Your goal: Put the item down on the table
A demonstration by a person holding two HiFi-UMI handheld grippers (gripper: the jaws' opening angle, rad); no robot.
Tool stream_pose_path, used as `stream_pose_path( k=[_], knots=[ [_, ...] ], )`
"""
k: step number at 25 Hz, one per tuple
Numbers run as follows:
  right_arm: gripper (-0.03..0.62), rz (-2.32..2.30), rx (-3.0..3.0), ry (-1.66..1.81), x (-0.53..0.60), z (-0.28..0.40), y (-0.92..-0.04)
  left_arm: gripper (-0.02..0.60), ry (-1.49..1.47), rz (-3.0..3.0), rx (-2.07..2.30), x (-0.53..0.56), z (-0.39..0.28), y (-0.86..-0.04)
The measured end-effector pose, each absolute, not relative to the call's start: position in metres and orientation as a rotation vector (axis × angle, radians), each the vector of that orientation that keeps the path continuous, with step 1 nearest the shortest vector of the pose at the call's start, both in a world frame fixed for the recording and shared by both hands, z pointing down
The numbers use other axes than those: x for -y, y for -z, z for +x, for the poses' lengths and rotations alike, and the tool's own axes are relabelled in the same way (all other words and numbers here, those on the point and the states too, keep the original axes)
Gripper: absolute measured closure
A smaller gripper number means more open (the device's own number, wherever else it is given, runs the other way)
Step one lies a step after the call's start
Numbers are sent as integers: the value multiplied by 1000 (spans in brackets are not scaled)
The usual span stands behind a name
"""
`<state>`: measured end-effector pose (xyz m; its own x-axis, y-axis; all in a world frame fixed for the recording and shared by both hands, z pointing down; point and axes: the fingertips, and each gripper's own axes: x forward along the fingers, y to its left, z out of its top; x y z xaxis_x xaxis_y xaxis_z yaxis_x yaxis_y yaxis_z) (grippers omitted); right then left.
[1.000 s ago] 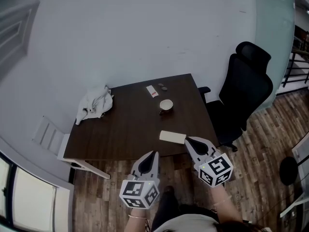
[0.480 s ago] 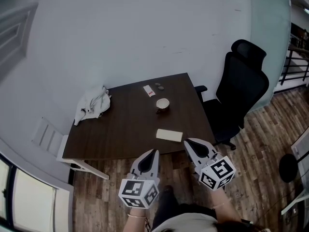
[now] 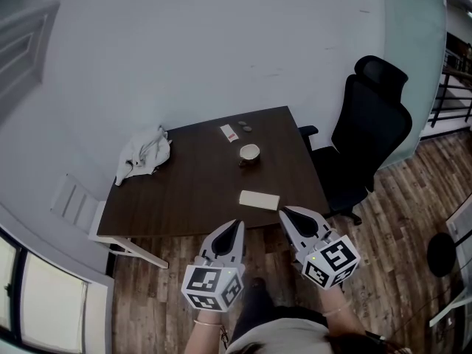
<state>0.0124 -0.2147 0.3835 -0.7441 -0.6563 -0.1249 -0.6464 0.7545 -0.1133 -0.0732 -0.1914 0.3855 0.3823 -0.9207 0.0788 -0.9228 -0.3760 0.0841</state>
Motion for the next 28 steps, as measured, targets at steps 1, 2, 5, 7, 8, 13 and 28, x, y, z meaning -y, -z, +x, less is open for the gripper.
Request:
stream_pose_path(
  k=[1,2,5,7,8,13,28],
  knots=[
    [585,-1049,-2792,91,214,13,-382,563,-26,2516,1684,191,-73,-384],
    [585,-1055,-2788,90,215,14,-381,563,-25,2519,1684,192,-72,-384],
    [585,-1071,-2778,88,216,18,-380,563,-24,2524,1678,193,-69,-382],
    [585,-1077,-2776,93,216,20,-381,563,-17,2523,1670,193,-67,-382],
    [585,-1080,-2776,97,217,21,-382,564,-13,2522,1666,193,-66,-382],
    [585,-1085,-2760,111,222,30,-381,563,-20,2525,1661,197,-61,-382],
    [585,-1094,-2793,92,227,30,-393,563,-27,2523,1628,207,-49,-389]
  ],
)
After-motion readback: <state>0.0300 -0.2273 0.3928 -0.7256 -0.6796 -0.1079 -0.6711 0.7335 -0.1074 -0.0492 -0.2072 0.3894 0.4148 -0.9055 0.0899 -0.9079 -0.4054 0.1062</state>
